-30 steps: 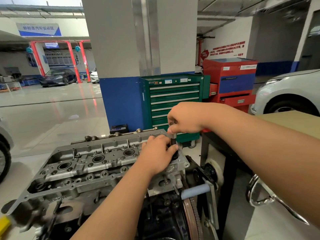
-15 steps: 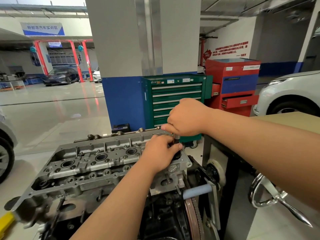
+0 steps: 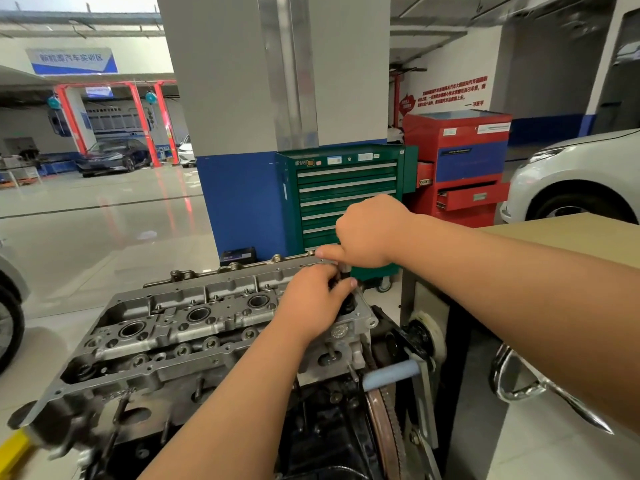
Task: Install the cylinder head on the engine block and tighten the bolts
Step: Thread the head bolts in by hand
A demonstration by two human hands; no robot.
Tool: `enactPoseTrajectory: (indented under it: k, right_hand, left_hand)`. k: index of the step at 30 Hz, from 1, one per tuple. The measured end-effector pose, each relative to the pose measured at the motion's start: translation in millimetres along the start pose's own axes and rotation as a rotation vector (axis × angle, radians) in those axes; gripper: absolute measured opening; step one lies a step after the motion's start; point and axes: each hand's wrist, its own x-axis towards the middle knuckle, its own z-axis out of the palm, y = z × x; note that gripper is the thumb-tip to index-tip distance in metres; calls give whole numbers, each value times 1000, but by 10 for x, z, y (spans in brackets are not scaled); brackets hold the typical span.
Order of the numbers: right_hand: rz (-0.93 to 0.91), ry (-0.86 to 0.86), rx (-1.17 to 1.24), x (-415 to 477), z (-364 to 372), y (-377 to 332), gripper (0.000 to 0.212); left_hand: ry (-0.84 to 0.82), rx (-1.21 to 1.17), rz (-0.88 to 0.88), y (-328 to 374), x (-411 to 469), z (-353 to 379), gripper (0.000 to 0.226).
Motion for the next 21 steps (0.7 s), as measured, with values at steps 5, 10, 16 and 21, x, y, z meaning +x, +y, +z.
enactPoseTrajectory:
  k: [5,10,16,21]
  right_hand:
    - [-20,-178,109,87,-69,-42,56]
    - [-136,-313,261,98,-140,74,35]
    - [-143,-315,418,109,-166,132,22]
    - [-104,-328,347,112,-192,200,29]
  left_hand:
    - [-15,-81,-34,-32,-3,-12,26]
    - [-87,-167,-57,-43,-4,-42,21]
    - [-60,-206,-79,-31,9,-46,30]
    - [-105,-251,-30,-11,-3,-69,29]
